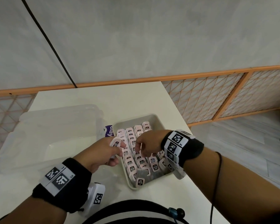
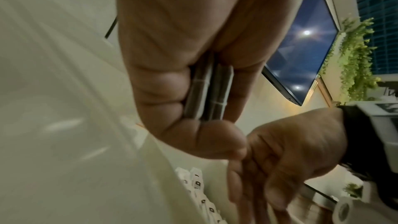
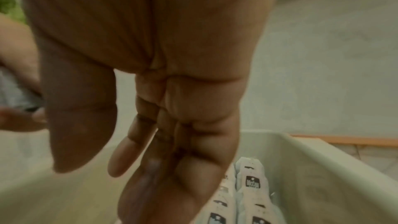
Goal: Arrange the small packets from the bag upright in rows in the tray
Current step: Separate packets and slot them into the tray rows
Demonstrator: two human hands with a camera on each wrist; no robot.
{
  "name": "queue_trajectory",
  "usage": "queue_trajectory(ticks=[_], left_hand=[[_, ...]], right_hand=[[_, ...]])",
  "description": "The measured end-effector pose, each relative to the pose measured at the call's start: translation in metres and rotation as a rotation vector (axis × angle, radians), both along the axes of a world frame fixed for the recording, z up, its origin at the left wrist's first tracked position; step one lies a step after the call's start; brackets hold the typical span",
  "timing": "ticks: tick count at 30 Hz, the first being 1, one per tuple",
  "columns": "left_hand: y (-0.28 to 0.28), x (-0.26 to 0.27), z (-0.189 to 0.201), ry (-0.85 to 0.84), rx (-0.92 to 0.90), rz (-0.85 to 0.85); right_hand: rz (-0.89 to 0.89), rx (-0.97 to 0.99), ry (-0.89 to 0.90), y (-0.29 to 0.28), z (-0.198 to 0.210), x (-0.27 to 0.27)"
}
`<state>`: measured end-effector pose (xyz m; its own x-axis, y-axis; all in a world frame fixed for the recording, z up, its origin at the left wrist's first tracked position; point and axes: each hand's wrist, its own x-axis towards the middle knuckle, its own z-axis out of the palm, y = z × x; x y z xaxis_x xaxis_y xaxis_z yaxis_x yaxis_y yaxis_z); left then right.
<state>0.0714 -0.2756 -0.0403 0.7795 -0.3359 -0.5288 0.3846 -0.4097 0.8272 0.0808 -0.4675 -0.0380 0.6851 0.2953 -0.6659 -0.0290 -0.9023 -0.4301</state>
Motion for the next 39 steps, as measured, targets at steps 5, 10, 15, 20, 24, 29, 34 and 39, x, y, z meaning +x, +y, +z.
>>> queue_trajectory(ticks=[5,10,15,20,24,29,34,39], left_hand=[[0.018,-0.007,0.001,0.065,-0.080,-0.005],[0.019,-0.010,0.006,0.178,-0.282,-0.017],[0.018,-0.013,0.004,0.093,-0.126,-0.126],[0.023,-0.018,-0.005,0.100,-0.045,-0.219],[0.023,-0.020,-0.014,0.105,-0.021,-0.258],[0.022,-0.017,-0.021,0.125,-0.049,-0.221],[0.021,-0.014,-0.024,0.166,-0.081,-0.186],[0.018,-0.016,-0.022,0.161,-0.074,-0.190]], right_hand=[[0.167,-0.115,-0.137,0.004,0.007,-0.005],[0.223,-0.058,-0.183,0.020,0.016,-0.007],[0.623,-0.339,-0.001,0.037,-0.024,-0.009],[0.662,-0.310,-0.004,0.034,-0.043,-0.005],[0.642,-0.270,-0.039,0.043,-0.046,-0.003],[0.732,-0.306,-0.126,0.050,-0.050,-0.004],[0.841,-0.349,-0.176,0.050,-0.049,-0.002],[0.764,-0.296,-0.137,0.044,-0.043,0.001]])
